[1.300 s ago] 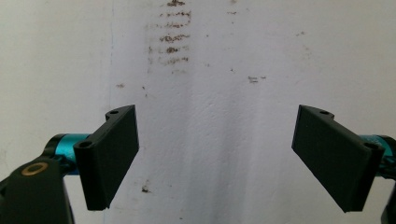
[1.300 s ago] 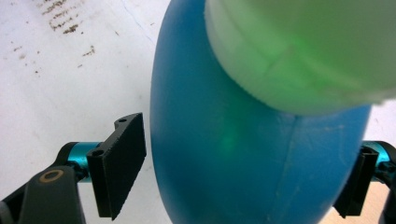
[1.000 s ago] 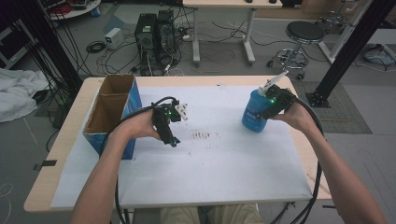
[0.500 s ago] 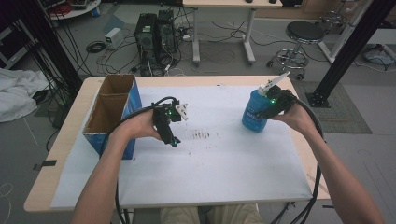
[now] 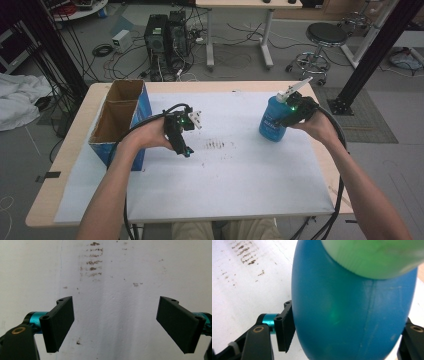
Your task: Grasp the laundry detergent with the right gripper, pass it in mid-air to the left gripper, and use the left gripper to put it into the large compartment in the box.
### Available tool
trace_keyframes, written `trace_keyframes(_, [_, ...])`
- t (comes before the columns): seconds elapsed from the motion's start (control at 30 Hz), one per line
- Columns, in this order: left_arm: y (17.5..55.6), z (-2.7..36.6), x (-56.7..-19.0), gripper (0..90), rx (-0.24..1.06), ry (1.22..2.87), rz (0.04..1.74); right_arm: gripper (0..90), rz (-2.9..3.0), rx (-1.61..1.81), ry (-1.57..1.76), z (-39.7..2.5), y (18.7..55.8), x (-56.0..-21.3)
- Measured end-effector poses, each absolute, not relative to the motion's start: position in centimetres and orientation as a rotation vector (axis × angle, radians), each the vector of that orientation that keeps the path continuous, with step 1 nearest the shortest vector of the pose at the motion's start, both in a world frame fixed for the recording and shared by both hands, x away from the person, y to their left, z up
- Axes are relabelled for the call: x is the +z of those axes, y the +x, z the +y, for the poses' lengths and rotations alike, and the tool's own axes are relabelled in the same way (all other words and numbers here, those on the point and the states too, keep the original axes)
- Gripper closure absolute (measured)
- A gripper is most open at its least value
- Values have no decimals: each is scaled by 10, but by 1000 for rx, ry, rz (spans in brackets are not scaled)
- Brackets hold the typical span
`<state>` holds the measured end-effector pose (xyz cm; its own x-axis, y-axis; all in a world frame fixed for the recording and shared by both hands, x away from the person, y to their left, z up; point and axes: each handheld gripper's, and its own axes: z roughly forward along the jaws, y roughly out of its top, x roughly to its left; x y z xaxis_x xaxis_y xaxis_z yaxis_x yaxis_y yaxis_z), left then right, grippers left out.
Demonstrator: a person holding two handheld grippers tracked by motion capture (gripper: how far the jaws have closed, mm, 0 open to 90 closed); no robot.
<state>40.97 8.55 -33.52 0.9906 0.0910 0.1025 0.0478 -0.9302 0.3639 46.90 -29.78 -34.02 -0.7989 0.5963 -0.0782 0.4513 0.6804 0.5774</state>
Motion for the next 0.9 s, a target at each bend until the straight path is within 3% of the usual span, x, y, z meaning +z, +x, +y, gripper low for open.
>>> trace_keyframes(0.9, [407, 87, -332, 148, 182, 2748, 104, 438, 2634, 883, 903, -303, 472, -344])
